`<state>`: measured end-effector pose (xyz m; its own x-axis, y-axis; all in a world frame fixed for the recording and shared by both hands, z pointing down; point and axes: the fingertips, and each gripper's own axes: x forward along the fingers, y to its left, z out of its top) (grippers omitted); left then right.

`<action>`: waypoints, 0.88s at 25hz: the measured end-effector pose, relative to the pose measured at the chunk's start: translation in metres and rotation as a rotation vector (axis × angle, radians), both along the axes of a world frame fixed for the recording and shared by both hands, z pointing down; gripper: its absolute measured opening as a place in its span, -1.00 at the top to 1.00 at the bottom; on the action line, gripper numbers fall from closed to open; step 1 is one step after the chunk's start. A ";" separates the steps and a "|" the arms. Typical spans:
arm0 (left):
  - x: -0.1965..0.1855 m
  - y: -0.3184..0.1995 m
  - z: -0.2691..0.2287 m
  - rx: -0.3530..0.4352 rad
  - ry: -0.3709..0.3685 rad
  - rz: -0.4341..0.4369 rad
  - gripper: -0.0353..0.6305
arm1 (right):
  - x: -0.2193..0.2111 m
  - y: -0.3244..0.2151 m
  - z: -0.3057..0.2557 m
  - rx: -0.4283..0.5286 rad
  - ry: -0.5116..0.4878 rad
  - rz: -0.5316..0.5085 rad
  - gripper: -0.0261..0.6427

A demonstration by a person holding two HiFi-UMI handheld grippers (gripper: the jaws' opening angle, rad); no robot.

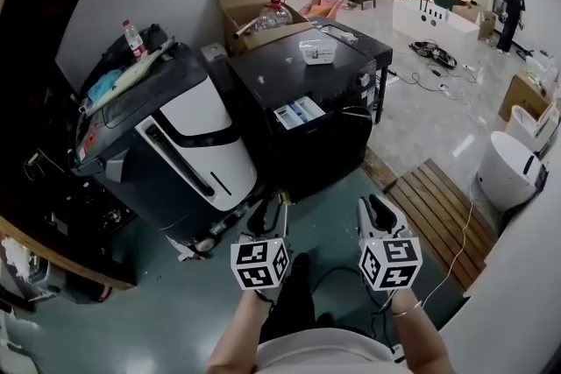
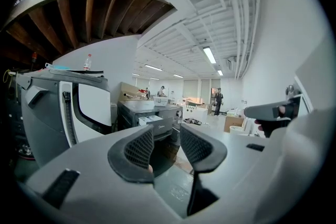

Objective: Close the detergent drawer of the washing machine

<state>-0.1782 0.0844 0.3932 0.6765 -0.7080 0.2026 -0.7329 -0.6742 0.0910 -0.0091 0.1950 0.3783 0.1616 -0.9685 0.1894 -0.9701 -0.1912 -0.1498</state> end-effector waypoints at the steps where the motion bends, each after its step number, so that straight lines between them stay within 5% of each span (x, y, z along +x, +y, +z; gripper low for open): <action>1: 0.001 -0.003 0.001 -0.002 -0.002 0.001 0.45 | 0.001 -0.003 0.000 -0.001 0.003 0.003 0.72; 22: 0.080 -0.165 0.033 -0.057 -0.002 -0.041 0.41 | 0.092 -0.156 0.022 -0.021 0.011 0.012 0.72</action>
<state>-0.0986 -0.0805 0.4267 0.6468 -0.7225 0.2442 -0.7600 -0.6375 0.1267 0.0830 0.0393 0.4000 0.1754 -0.9622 0.2083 -0.9692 -0.2059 -0.1351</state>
